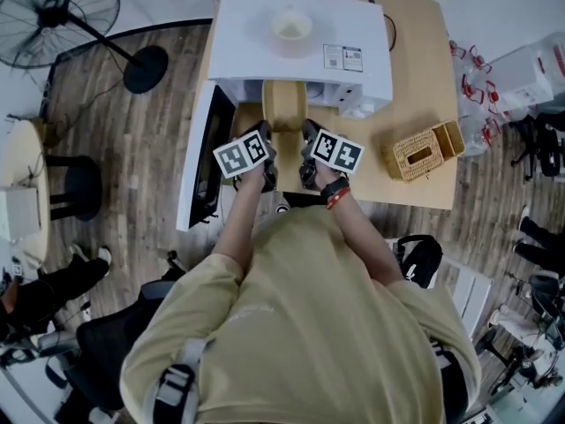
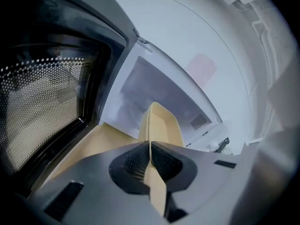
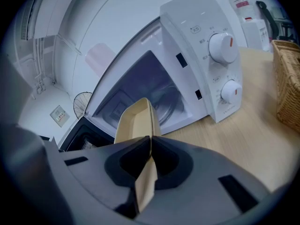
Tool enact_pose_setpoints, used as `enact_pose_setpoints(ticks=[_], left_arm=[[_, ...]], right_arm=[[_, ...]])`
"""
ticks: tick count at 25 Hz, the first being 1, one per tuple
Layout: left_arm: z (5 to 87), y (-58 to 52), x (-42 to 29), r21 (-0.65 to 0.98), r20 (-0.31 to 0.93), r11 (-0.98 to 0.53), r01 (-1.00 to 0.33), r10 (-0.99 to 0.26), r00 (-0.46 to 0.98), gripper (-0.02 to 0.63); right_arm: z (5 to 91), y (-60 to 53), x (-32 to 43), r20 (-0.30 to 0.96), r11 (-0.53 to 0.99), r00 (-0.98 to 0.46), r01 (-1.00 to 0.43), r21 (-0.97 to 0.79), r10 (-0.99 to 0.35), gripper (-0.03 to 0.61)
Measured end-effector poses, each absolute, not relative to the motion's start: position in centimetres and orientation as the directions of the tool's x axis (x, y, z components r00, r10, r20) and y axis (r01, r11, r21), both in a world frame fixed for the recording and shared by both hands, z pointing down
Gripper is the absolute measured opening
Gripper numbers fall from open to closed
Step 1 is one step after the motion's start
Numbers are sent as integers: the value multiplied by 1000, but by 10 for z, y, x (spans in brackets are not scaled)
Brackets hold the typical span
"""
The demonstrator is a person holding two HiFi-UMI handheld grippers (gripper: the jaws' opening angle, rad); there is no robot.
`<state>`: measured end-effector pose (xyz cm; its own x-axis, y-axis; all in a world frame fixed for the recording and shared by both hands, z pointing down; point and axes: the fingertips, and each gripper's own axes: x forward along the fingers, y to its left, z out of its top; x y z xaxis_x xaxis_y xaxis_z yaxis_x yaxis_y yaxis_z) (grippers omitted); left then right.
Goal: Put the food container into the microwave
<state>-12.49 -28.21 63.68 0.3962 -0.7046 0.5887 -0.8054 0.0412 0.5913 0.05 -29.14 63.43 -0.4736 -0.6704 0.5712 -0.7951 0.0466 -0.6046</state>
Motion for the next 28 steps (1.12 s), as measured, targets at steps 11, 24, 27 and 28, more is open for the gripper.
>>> enact_pose_setpoints(ticks=[11, 24, 27, 28], left_arm=[[632, -321, -119, 608, 572, 35, -793, -712, 407, 32], [634, -357, -118, 653, 522, 19, -757, -735, 432, 32], [634, -365, -119, 660, 507, 12, -751, -745, 433, 32], [635, -367, -119, 660, 503, 10, -751, -748, 433, 32]], right_arm=[[631, -329, 6, 560, 40, -464, -793, -608, -686, 35], [631, -363, 8, 532, 40, -441, -795, -606, -723, 35], [632, -371, 8, 524, 41, -436, -795, -605, -732, 35], [632, -373, 8, 522, 40, -433, -796, -604, -735, 35]])
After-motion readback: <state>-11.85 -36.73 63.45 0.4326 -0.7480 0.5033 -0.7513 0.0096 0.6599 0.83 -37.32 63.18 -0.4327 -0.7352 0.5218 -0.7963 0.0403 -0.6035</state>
